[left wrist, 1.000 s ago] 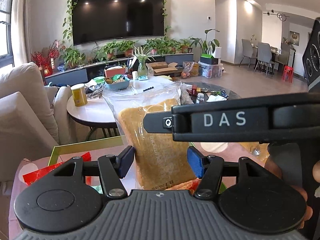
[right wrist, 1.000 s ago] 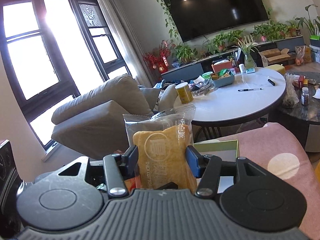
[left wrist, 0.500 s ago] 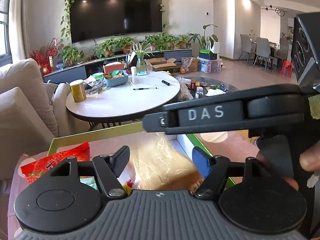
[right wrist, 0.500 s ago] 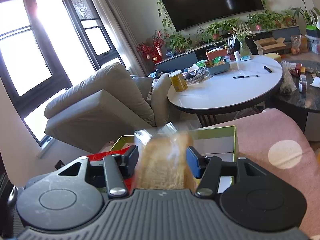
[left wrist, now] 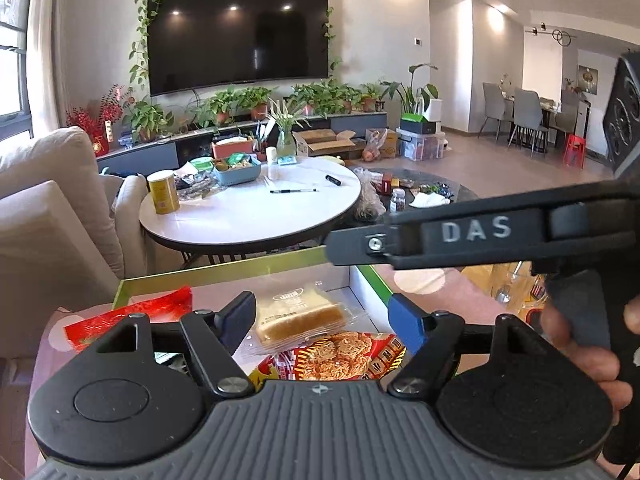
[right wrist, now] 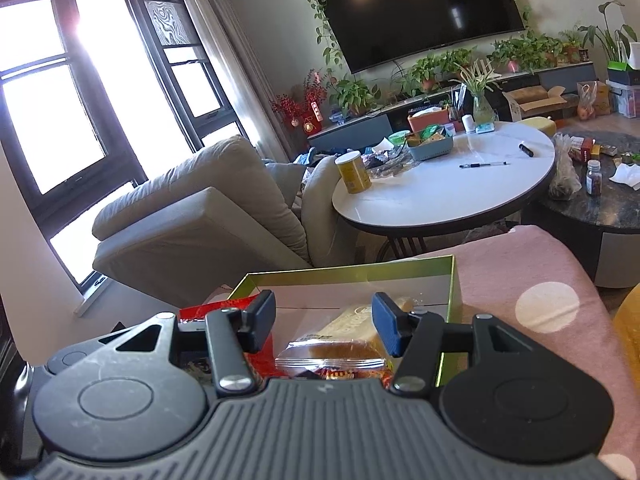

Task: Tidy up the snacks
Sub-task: 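Grasp the red noodle-snack bag on the table with the right gripper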

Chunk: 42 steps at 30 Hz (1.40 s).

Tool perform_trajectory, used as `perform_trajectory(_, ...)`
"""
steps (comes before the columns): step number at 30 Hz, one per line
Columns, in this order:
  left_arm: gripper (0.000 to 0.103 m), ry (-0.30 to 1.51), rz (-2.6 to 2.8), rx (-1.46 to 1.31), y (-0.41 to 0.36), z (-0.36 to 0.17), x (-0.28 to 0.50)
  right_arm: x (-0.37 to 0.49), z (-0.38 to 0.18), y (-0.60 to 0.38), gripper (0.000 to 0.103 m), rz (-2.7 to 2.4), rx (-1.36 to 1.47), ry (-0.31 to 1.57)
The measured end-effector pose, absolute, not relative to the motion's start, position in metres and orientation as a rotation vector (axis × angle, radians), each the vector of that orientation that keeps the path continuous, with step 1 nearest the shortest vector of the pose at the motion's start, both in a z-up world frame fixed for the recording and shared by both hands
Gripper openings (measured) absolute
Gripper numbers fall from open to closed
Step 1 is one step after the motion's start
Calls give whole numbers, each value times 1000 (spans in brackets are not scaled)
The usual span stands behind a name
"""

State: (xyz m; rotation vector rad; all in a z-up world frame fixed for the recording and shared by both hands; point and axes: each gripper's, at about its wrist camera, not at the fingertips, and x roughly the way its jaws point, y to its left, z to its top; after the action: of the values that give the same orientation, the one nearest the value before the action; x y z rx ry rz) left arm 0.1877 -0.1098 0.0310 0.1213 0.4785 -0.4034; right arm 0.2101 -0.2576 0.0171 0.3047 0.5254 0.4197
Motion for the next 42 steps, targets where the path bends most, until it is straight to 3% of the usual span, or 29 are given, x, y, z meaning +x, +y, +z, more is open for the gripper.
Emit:
perform_trajectory(9,73,467,-422,86,-99,36,148,174,30,-260,59,425,272,501)
perform_trajectory(22,65,655,-590,38,-111,-18,88,111,-16,-266,59,344,274,633)
perform_trajectory(42,65,744,-617,70,-126,-41,78,71,-42,-278,59,198,314,684)
